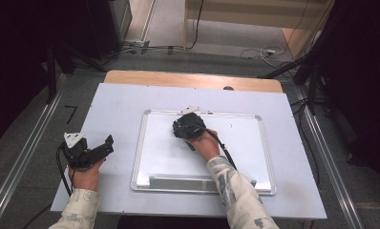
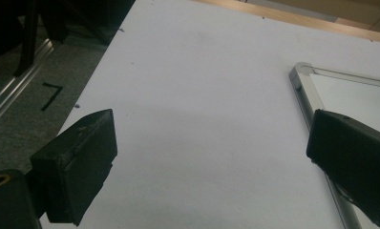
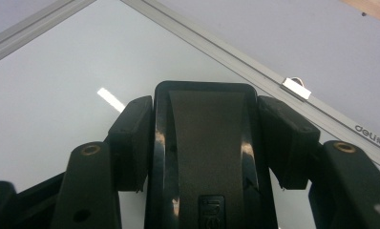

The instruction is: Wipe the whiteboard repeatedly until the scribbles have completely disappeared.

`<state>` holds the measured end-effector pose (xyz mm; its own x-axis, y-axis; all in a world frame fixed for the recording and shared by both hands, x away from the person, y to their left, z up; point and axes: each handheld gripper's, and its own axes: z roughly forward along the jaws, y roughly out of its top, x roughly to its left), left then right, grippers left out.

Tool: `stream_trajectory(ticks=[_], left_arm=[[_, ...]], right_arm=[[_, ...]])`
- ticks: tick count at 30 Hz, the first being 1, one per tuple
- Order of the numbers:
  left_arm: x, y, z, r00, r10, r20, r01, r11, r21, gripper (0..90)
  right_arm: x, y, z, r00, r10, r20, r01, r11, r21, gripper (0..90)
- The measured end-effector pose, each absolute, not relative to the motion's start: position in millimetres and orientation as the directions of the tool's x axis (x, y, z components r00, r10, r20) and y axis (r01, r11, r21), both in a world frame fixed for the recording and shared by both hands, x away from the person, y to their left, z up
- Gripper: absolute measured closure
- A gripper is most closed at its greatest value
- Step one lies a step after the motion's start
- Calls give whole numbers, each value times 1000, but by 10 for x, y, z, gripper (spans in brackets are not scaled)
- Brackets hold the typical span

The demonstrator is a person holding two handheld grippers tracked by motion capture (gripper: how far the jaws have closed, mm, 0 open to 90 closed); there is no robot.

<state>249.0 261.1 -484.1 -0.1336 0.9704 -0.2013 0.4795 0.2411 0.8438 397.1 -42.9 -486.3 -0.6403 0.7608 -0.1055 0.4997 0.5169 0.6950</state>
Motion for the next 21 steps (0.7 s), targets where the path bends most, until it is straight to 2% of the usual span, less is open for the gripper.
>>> stream_trajectory(ticks=[21], left_arm=[[2482,2619,-4845,-137,970,-200,483,242,842,34]], right_arm=[[4093,-692,-4860,-578,809,-106,541,477,693,390]])
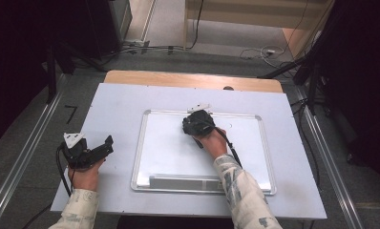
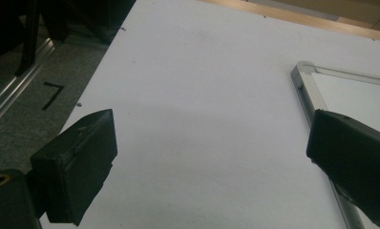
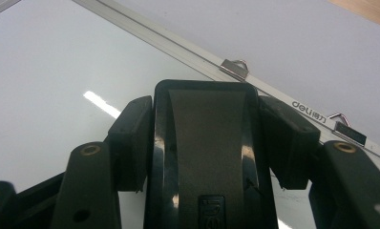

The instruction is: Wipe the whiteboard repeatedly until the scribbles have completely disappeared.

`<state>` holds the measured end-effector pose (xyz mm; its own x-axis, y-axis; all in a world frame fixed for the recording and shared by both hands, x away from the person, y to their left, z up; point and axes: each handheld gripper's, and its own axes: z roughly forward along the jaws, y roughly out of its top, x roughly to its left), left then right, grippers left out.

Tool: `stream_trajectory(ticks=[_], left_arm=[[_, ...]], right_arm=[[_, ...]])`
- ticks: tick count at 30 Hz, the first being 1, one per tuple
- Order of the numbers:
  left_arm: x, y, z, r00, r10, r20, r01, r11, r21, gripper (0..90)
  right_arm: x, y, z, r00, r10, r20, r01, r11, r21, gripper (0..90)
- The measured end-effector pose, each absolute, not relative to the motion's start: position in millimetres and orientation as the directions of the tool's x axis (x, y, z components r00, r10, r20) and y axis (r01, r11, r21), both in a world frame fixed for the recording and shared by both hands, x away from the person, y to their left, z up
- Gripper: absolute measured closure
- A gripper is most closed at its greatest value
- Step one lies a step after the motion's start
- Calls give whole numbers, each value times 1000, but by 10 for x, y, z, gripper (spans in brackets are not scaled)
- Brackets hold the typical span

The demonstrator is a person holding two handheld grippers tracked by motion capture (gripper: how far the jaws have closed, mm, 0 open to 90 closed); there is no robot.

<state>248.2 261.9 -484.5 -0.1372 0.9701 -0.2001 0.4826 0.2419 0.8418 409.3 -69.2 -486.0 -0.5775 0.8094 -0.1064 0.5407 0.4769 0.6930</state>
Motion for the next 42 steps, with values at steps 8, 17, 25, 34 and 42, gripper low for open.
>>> stream_trajectory(ticks=[8,17,25,34,42], left_arm=[[2470,2634,-4847,-140,970,-199,480,243,843,33],[2465,2633,-4845,-142,970,-198,482,243,842,34],[2473,2624,-4847,-141,970,-199,480,243,843,34],[2472,2628,-4849,-141,970,-200,480,244,843,33],[2473,2628,-4851,-143,969,-201,483,245,841,34]], right_arm=[[4132,-809,-4858,-552,827,-102,557,457,693,390],[4157,-1006,-4856,-521,848,-99,579,436,689,390],[4171,-1140,-4854,-504,858,-97,588,424,689,391],[4185,-1271,-4854,-490,867,-96,596,413,689,391],[4191,-1375,-4853,-476,875,-92,605,401,688,391]])
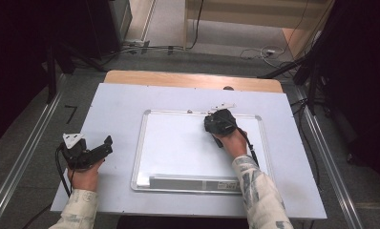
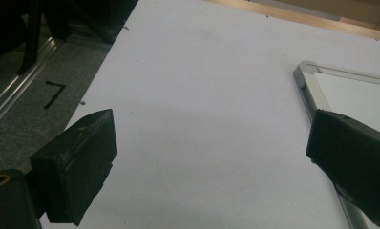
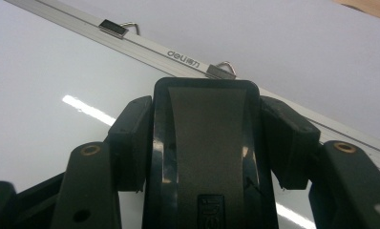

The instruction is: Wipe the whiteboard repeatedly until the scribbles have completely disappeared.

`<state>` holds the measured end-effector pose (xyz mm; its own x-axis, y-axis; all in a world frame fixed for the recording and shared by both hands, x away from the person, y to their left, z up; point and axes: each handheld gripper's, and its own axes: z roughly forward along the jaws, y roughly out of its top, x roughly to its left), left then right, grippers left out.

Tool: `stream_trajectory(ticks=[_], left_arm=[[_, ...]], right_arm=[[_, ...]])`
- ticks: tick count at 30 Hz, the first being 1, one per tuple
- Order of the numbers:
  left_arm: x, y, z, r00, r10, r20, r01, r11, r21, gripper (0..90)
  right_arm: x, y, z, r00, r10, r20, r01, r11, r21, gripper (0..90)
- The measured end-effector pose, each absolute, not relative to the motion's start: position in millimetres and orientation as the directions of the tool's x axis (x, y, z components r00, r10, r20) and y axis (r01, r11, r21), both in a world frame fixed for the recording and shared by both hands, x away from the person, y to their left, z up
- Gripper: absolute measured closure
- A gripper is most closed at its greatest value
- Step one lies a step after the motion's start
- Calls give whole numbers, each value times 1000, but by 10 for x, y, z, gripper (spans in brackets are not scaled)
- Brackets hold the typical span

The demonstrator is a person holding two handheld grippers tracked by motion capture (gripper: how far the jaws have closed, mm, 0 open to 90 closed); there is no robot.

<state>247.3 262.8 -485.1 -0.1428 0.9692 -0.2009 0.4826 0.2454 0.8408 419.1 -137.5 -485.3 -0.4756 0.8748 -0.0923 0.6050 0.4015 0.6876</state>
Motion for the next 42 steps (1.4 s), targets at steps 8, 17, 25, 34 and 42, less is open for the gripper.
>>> stream_trajectory(ticks=[8,17,25,34,42], left_arm=[[2474,2628,-4854,-144,969,-199,484,244,840,34],[2471,2630,-4854,-144,969,-198,487,244,839,34],[2470,2628,-4853,-145,969,-199,486,245,839,33],[2472,2624,-4854,-145,969,-200,484,245,840,33],[2468,2629,-4853,-146,969,-199,485,245,839,33]], right_arm=[[4200,-1485,-4852,-462,882,-91,612,392,687,391],[4208,-1626,-4851,-442,893,-90,623,377,685,391],[4212,-1750,-4852,-424,901,-93,629,367,685,391],[4220,-1900,-4851,-402,911,-91,642,351,681,390],[4229,-2032,-4850,-379,921,-91,653,336,678,390]])
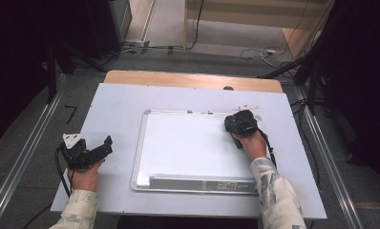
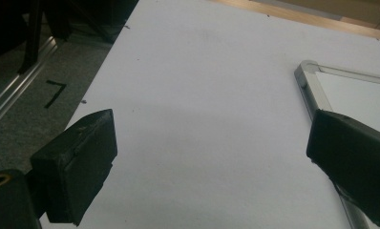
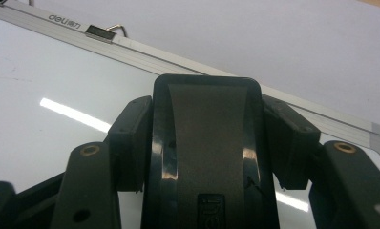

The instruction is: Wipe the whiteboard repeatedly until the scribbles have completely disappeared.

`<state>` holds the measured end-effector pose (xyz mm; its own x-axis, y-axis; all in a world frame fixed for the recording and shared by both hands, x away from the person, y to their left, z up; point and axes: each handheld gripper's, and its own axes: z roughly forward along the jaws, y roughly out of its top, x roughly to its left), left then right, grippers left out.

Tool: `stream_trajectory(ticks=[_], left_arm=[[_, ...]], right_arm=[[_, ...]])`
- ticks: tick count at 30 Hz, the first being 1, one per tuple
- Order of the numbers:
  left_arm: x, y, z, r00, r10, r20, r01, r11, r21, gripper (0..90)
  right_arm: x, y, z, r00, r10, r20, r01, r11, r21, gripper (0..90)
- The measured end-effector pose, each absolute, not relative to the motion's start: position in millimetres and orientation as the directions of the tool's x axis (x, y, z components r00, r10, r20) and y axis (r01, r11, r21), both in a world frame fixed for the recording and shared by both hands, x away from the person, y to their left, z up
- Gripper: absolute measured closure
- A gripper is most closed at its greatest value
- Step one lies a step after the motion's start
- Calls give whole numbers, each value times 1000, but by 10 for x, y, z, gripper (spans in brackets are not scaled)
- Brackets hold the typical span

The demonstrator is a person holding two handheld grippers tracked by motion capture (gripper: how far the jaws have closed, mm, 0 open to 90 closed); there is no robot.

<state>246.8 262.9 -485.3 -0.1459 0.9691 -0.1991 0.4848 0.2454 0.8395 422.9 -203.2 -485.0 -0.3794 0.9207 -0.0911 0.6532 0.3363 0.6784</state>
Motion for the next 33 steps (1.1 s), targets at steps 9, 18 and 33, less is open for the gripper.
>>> stream_trajectory(ticks=[9,18,33], left_arm=[[2466,2629,-4851,-146,969,-199,485,246,839,33],[2474,2617,-4852,-143,970,-197,483,242,842,34],[2512,2569,-4845,-131,972,-193,486,233,843,34]], right_arm=[[4241,-2135,-4850,-364,927,-93,660,328,676,389],[4273,-2229,-4845,-332,940,-83,675,298,675,389],[4209,-2065,-4844,-368,923,-111,667,345,661,390]])
